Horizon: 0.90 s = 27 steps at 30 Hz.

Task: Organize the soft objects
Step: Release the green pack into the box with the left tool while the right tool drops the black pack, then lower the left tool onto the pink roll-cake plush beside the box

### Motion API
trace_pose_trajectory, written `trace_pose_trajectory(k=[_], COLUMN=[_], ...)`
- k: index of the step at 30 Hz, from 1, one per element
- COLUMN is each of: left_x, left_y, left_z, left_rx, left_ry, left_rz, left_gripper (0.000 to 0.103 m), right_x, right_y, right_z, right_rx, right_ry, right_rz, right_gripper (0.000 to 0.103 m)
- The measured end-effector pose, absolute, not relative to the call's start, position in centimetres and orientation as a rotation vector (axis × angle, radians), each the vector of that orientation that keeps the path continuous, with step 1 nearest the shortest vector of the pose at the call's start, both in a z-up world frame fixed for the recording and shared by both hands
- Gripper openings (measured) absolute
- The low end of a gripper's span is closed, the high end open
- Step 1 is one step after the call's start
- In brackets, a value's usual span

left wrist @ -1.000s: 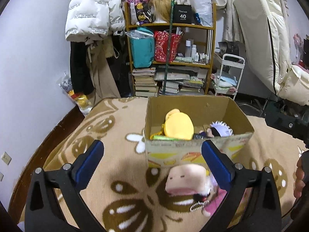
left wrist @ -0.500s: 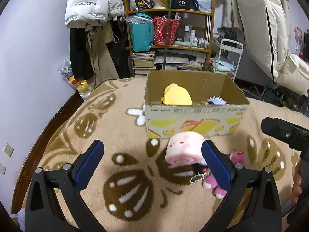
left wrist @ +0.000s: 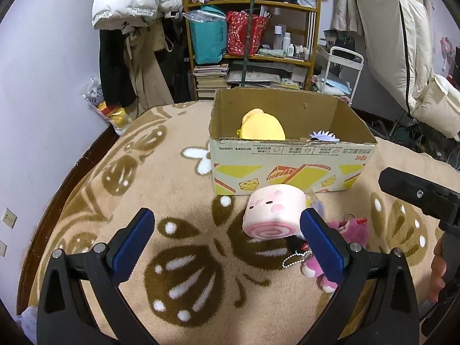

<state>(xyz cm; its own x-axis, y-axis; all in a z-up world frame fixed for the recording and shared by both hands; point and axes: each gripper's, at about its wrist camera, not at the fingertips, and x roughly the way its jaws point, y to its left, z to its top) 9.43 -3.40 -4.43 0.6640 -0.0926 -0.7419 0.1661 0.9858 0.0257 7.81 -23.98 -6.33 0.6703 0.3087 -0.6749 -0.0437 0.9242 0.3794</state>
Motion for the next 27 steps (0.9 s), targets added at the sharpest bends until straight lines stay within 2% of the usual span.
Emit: trace_pose_trajectory(k=[27], left_x=[14.8], left_y=[-6.0], left_z=[-10.2], left_rx=[0.088], left_ry=[1.005], left_rz=[-0.204], left_gripper=[0.100], right_x=[13.5], right_y=[-23.6], right_z=[-12.8], right_rx=[0.475], right_ry=[1.014], right_rz=[0.167], right_gripper=[0.103])
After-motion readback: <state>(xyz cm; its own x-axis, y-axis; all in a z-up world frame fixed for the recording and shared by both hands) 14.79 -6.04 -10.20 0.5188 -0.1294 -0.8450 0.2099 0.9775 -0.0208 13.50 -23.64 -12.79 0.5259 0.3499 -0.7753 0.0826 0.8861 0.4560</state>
